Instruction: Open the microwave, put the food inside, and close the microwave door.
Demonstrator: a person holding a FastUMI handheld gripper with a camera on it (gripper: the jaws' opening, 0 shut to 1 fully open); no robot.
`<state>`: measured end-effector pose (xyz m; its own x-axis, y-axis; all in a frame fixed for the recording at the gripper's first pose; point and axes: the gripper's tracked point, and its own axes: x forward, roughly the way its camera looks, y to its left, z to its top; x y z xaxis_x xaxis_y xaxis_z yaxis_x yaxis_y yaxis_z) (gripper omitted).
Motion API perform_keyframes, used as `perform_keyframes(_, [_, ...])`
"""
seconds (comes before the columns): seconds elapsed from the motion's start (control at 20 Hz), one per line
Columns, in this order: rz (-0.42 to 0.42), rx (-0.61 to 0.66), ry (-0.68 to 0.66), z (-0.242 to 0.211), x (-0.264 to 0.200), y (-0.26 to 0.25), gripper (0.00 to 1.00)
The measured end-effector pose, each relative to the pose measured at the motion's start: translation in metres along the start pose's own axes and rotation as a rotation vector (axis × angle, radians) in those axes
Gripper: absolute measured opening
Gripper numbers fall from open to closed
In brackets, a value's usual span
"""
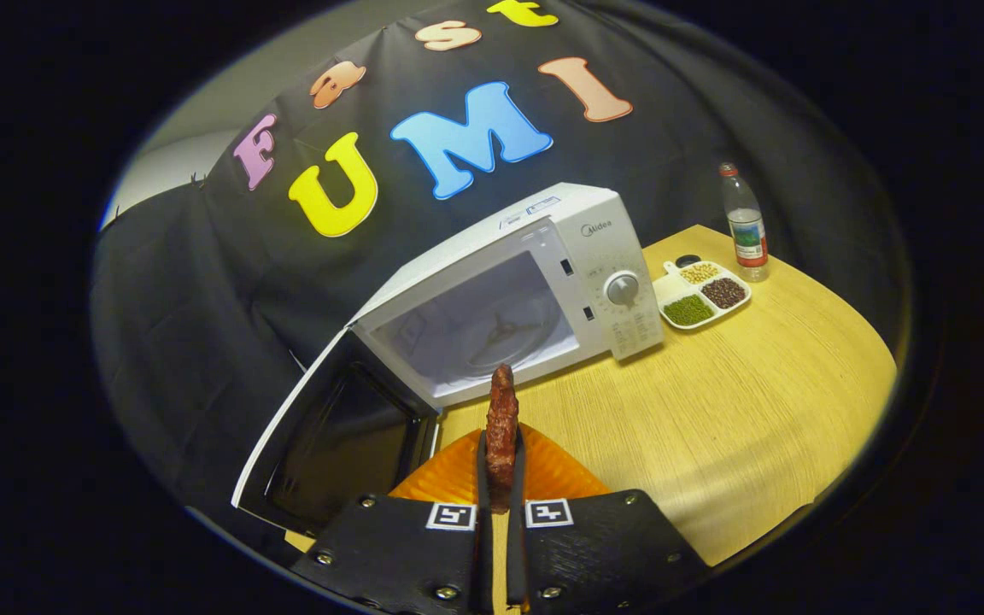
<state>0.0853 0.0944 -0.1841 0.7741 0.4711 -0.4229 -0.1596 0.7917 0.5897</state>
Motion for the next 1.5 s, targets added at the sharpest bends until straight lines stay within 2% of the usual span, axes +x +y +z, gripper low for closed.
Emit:
perform_keyframes(0.45, [0.042, 0.085, -0.034, 0.032, 0.092, 0.016, 0.07])
perform_keyframes(0.9, [0.031, 0.098, -0.059, 0.044, 0.182, 0.011, 0.07])
perform_keyframes(1.2, [0.033, 0.163, -0.091, 0.053, 0.231, 0.004, 0.07])
perform_keyframes(1.35, [0.050, 0.165, -0.088, 0.052, 0.248, 0.005, 0.08])
perform_keyframes(1.5, [0.030, 0.130, -0.121, 0.057, 0.254, 0.001, 0.10])
